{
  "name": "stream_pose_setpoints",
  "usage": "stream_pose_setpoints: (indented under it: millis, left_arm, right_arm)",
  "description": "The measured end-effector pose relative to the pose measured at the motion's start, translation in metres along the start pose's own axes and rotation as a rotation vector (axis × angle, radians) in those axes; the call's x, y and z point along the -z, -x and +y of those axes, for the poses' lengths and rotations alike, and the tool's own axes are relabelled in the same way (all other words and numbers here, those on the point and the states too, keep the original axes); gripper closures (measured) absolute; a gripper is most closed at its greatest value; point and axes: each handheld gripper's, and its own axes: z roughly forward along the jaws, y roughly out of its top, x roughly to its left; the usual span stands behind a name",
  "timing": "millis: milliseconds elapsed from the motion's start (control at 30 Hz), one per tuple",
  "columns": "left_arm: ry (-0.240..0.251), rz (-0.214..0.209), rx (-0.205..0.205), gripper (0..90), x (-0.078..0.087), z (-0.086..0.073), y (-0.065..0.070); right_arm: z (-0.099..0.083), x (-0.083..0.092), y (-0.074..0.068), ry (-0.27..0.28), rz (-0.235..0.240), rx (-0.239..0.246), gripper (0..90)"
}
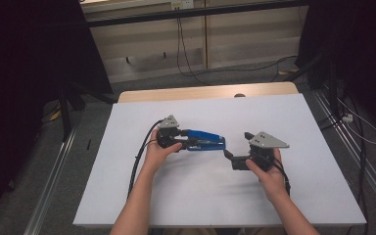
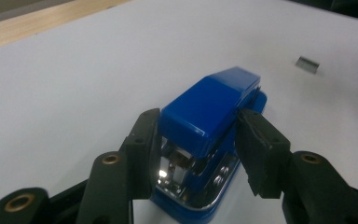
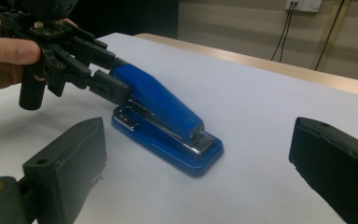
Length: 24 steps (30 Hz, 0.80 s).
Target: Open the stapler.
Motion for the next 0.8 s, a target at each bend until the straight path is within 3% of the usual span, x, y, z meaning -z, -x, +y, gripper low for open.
stream_pose_setpoints:
  millis: [67,133,267,367,433,467,500,533,600,633,667,700,800]
  left_arm:
    - [0.009,-0.004,0.021,51.9,0.001,0.002,0.001]
    - [0.038,-0.009,0.041,53.0,0.002,0.006,0.002]
    - [0.027,0.006,0.043,53.7,0.003,0.012,0.005]
    - [0.029,0.007,0.048,54.2,0.004,0.015,0.007]
    - [0.032,0.007,0.051,54.5,0.004,0.016,0.007]
    - [0.032,0.007,0.051,54.5,0.004,0.016,0.007]
    - [0.033,0.007,0.055,54.5,0.004,0.017,0.008]
    - [0.033,0.008,0.051,54.6,0.004,0.018,0.007]
    - [0.034,0.004,0.06,54.5,0.004,0.018,0.007]
    - [0.033,0.003,0.059,54.7,0.004,0.018,0.007]
    - [0.033,0.003,0.059,54.8,0.004,0.018,0.007]
    - [0.03,0.001,0.059,55.0,0.004,0.018,0.006]
    - [0.027,0.001,0.062,55.1,0.004,0.019,0.007]
  right_arm:
    - [-0.002,-0.006,-0.002,-0.01,0.013,-0.023,2.9]
    - [-0.003,-0.015,-0.006,-0.032,0.005,-0.012,2.8]
    - [-0.001,-0.026,-0.012,-0.038,0.0,-0.048,2.5]
    - [0.002,-0.035,-0.017,-0.046,0.005,-0.059,11.0]
    - [0.004,-0.04,-0.021,-0.057,0.025,-0.07,21.5]
    - [0.005,-0.043,-0.024,-0.064,0.041,-0.07,32.1]
    - [0.005,-0.043,-0.024,-0.064,0.041,-0.07,32.1]
    - [0.006,-0.049,-0.029,-0.102,0.068,-0.044,50.1]
    - [0.006,-0.055,-0.032,-0.138,0.088,-0.044,67.0]
    - [0.005,-0.058,-0.033,-0.152,0.094,-0.056,72.7]
    - [0.005,-0.058,-0.033,-0.152,0.094,-0.056,72.7]
    - [0.005,-0.064,-0.034,-0.165,0.108,-0.073,85.1]
    - [0.005,-0.071,-0.035,-0.172,0.127,-0.106,90.0]
